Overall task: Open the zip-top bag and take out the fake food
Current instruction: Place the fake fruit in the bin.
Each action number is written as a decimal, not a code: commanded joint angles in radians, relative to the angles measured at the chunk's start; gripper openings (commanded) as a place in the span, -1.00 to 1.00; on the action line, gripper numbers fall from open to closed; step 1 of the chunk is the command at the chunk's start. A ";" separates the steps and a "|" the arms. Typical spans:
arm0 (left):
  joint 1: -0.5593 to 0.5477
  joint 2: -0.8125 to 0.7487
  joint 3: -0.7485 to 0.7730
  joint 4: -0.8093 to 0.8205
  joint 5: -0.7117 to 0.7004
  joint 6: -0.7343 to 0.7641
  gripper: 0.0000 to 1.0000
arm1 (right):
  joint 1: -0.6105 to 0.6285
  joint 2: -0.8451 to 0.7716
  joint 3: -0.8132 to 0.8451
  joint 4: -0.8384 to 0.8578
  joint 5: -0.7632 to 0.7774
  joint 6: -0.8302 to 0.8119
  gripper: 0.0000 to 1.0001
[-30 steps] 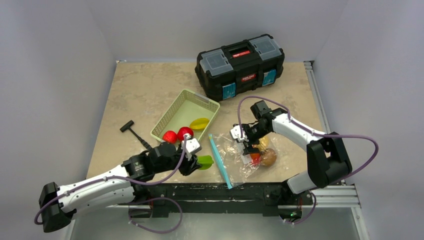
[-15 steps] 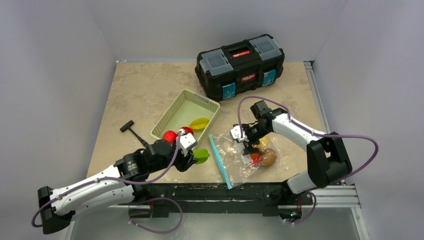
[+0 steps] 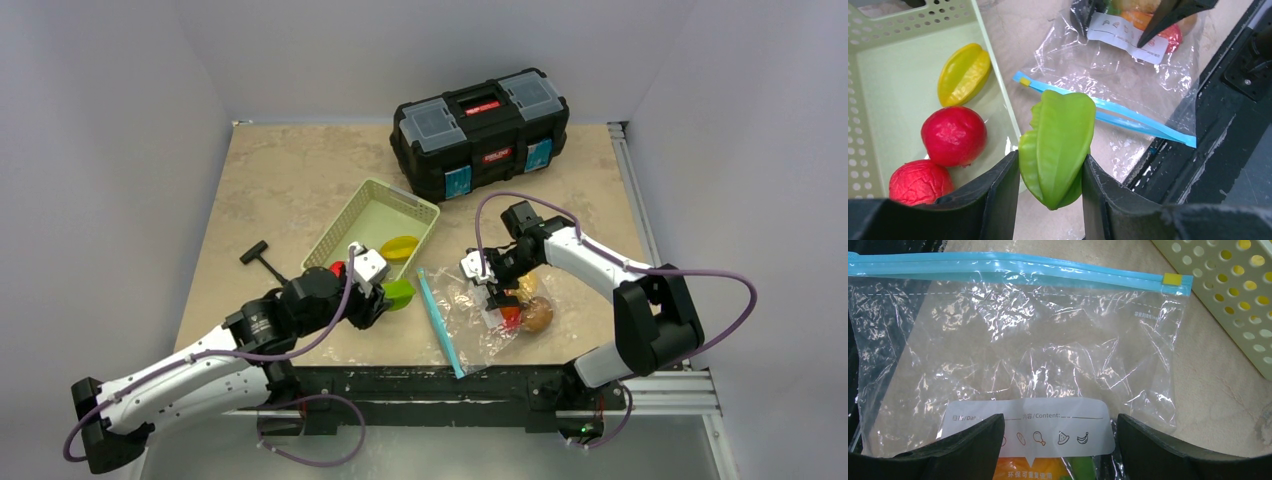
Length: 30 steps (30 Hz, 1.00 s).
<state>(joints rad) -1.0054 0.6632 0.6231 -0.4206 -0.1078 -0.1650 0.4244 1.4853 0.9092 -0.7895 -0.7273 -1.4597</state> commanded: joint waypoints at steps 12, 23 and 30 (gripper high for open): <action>0.178 0.012 0.040 0.099 0.056 -0.016 -1.00 | -0.003 -0.002 0.002 -0.011 -0.012 -0.024 0.62; 0.275 0.113 0.006 0.243 -0.029 -0.068 -1.00 | -0.003 -0.003 0.002 -0.014 -0.016 -0.028 0.62; 0.380 0.236 -0.003 0.334 -0.068 -0.143 -1.00 | -0.003 -0.002 0.002 -0.017 -0.017 -0.031 0.62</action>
<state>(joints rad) -0.6678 0.8505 0.6250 -0.2001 -0.1219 -0.2455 0.4244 1.4853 0.9092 -0.7937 -0.7269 -1.4651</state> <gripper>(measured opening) 0.415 0.815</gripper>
